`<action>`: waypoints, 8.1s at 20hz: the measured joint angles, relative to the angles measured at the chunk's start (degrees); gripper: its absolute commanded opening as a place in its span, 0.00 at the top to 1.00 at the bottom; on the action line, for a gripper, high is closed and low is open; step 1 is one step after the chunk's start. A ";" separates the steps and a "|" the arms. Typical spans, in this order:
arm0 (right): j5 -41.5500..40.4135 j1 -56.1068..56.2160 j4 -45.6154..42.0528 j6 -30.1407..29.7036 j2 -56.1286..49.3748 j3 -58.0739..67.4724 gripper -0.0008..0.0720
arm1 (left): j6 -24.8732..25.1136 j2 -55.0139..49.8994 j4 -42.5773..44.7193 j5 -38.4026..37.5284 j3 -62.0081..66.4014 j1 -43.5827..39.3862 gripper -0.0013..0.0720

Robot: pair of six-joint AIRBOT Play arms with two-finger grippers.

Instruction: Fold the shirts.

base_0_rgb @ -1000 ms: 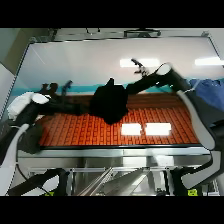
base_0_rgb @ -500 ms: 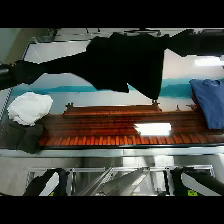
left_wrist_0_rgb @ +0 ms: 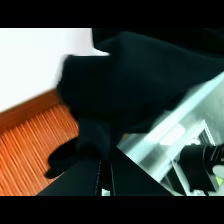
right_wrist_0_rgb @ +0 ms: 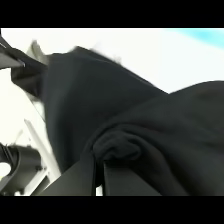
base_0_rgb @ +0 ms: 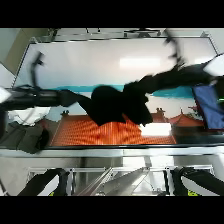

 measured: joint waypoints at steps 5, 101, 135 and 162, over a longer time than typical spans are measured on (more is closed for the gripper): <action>-9.18 3.96 -1.92 0.20 -10.40 -12.17 0.30 | 3.72 -10.69 -0.22 0.52 -10.32 -1.97 0.95; -5.27 -14.12 16.85 -13.62 -23.87 -12.57 0.68 | 18.62 -33.18 -13.62 4.39 4.96 10.60 0.95; -7.89 -20.28 7.43 -9.01 8.04 -7.34 0.96 | 21.84 -24.24 -49.33 -12.57 16.22 25.49 0.95; -4.79 -16.96 -3.65 -3.91 -21.46 -1.84 0.14 | 16.59 -18.38 -18.97 9.16 -14.12 23.50 0.95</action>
